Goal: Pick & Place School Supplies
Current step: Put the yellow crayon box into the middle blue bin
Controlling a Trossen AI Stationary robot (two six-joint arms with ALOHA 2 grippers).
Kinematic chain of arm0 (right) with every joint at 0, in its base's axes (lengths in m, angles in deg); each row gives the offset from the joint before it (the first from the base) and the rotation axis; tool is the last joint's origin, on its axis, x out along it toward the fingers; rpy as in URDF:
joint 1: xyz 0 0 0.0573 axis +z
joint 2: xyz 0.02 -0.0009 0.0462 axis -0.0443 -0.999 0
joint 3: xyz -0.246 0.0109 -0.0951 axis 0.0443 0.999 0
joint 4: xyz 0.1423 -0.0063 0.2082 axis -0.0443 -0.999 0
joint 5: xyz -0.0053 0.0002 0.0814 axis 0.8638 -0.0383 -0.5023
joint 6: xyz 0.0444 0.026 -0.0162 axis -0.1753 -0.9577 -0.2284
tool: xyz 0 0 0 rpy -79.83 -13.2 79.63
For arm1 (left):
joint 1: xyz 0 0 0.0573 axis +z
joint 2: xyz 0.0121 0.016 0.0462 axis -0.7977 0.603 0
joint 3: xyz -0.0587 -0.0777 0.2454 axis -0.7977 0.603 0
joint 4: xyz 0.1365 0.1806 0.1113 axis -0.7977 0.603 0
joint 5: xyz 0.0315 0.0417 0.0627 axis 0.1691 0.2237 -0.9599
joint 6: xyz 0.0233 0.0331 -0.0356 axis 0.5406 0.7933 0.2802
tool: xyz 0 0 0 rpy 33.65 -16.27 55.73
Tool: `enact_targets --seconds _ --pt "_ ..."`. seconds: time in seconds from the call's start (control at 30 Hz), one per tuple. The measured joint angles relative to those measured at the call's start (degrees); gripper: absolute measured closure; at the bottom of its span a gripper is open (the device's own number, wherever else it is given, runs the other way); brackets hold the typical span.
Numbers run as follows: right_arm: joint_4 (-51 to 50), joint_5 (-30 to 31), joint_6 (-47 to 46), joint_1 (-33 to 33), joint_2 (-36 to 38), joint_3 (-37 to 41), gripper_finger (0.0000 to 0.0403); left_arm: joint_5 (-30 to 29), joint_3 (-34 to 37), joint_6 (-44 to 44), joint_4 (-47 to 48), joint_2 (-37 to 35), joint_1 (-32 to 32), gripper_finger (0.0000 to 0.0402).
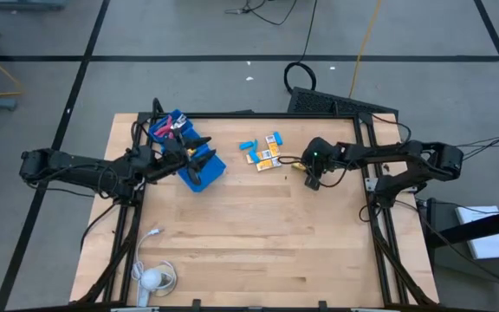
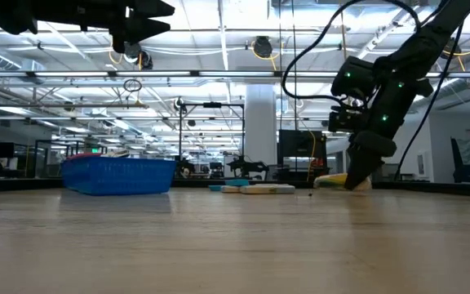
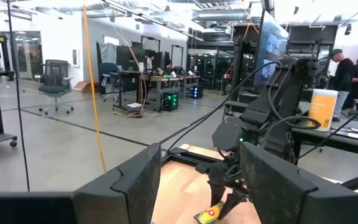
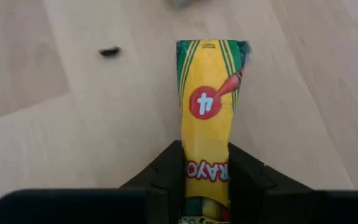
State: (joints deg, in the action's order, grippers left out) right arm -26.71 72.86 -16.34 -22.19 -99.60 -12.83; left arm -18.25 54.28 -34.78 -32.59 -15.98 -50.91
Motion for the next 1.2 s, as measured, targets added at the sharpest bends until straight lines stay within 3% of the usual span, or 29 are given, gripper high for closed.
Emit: enact_targets --seconds 0.27,0.53,0.73,0.9,1.2 --pt "5.9 0.0 -1.6 6.9 1.6 0.0 0.0321 0.0 0.0 -5.8 0.4 0.9 0.0 0.0178" --pt "23.0 1.2 -0.7 17.1 1.7 -0.1 0.033 0.1 0.0 -15.6 0.8 6.5 0.0 0.0179" --pt "29.9 15.2 5.8 24.6 1.6 -0.1 0.0324 3.3 -0.1 -32.4 0.4 14.0 0.0 0.0179" --pt "32.9 24.9 12.0 28.7 1.6 -0.1 0.0324 10.1 -3.7 -37.4 0.5 19.2 -0.2 0.0179" --pt "34.2 27.7 15.5 30.1 1.6 -0.1 0.0323 11.1 -17.0 -35.1 8.6 31.6 -1.1 0.0179"
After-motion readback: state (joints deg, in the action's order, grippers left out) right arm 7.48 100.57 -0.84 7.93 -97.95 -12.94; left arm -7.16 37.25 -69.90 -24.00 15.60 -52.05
